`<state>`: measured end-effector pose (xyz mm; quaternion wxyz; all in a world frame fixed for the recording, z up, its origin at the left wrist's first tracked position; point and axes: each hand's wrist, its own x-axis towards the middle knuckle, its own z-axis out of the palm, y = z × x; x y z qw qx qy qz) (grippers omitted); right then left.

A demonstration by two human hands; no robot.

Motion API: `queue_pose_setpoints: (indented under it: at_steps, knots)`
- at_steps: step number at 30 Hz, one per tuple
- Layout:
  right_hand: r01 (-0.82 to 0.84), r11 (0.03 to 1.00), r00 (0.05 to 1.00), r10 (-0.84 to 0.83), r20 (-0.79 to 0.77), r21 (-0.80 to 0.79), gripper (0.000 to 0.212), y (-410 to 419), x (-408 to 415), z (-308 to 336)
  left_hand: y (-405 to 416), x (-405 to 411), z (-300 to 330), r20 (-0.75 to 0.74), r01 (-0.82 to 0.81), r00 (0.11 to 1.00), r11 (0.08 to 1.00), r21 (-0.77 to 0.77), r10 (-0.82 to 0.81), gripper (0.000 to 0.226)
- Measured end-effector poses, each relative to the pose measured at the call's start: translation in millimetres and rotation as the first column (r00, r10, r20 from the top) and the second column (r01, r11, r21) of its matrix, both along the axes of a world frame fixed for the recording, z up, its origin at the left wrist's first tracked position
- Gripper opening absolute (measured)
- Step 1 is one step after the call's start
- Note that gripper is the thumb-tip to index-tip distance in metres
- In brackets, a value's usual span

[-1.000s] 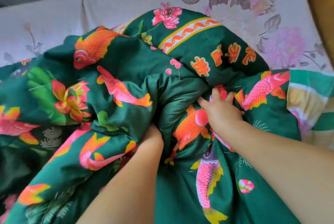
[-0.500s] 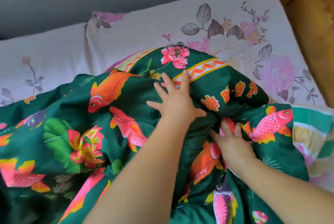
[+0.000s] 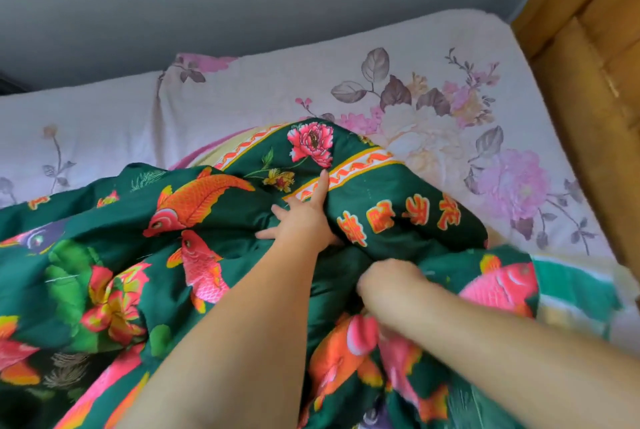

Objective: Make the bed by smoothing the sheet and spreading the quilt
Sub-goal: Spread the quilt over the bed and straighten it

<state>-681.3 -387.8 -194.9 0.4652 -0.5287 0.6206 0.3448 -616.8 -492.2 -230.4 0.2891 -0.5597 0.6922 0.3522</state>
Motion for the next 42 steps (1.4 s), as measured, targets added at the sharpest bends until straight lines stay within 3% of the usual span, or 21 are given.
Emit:
queue_pose_setpoints:
  at_steps: [2, 4, 6, 7, 8, 10, 12, 16, 20, 24, 28, 30, 35, 38, 40, 42]
  knots:
    - [-0.003, 0.999, 0.998, 0.005, 0.062, -0.043, 0.023, -47, -35, 26, -7, 0, -11, -0.009, -0.035, 0.999, 0.999, 0.009, 0.035, 0.116]
    - [0.141, 0.963, 0.988, -0.122, 0.095, -0.229, 0.024, -96, -70, 48, -13, -3, -15, 0.005, -0.026, 1.000, 0.999, 0.025, 0.026, 0.122]
    - [0.207, 0.780, 0.975, -0.212, 0.061, -0.590, 0.042, -141, -96, 45, -12, -9, -15, 0.043, -0.065, 0.997, 0.997, 0.042, 0.063, 0.122]
    - [0.191, 0.706, 0.978, -0.195, 0.072, -0.682, 0.053, -160, -102, 34, -11, -12, -15, 0.053, -0.093, 0.994, 0.995, 0.033, 0.091, 0.121]
    - [0.177, 0.706, 0.983, -0.160, 0.089, -0.686, 0.068, -169, -104, 23, -9, -14, -16, 0.064, -0.099, 0.993, 0.995, 0.016, 0.098, 0.119]
    - [0.267, 0.813, 0.961, -0.184, 0.206, -0.518, 0.101, -176, -97, -5, -2, -13, -19, 0.043, -0.116, 0.992, 0.991, -0.062, 0.119, 0.117]
    - [0.379, 0.834, 0.920, -0.291, 0.264, -0.401, 0.117, -174, -87, -35, 5, -8, -26, 0.015, -0.116, 0.993, 0.986, -0.118, 0.119, 0.113]
    - [0.462, 0.664, 0.883, -0.281, 0.377, -0.587, 0.087, -165, -86, -44, 28, -8, -17, -0.032, -0.216, 0.976, 0.929, -0.301, 0.216, 0.099]
    - [0.518, 0.423, 0.854, -0.209, 0.476, -0.743, 0.050, -153, -96, -15, 29, -5, 8, -0.206, -0.416, 0.909, 0.830, -0.372, 0.363, 0.094]
    - [0.488, 0.181, 0.868, -0.205, 0.452, -0.854, 0.046, -155, -133, 35, 16, -11, 45, -0.325, -0.528, 0.848, 0.705, -0.473, 0.418, 0.089]
    - [0.499, -0.087, 0.788, -0.369, 0.493, -0.862, 0.043, -155, -212, 64, 2, -25, 73, -0.315, -0.474, 0.879, 0.596, -0.648, 0.357, 0.081]
    - [0.457, -0.170, 0.779, -0.397, 0.485, -0.873, 0.041, -138, -235, 55, -6, -32, 80, -0.289, -0.440, 0.896, 0.593, -0.675, 0.337, 0.077]
    - [0.310, -0.215, 0.903, -0.238, 0.358, -0.926, 0.045, -109, -220, 34, -19, -55, 72, -0.318, -0.432, 0.902, 0.622, -0.653, 0.294, 0.078]
    - [0.227, -0.283, 0.973, 0.024, 0.230, -0.932, 0.041, -83, -196, 19, -27, -66, 65, -0.360, -0.418, 0.907, 0.578, -0.701, 0.219, 0.097]
    - [0.181, -0.328, 0.969, 0.220, 0.111, -0.927, 0.041, -53, -178, -5, -37, -65, 63, -0.260, -0.278, 0.959, 0.570, -0.774, 0.114, 0.100]
    - [0.129, -0.305, 0.950, 0.311, 0.029, -0.944, 0.046, -22, -163, -31, -45, -56, 55, 0.020, 0.052, 0.998, 0.610, -0.790, -0.059, 0.086]
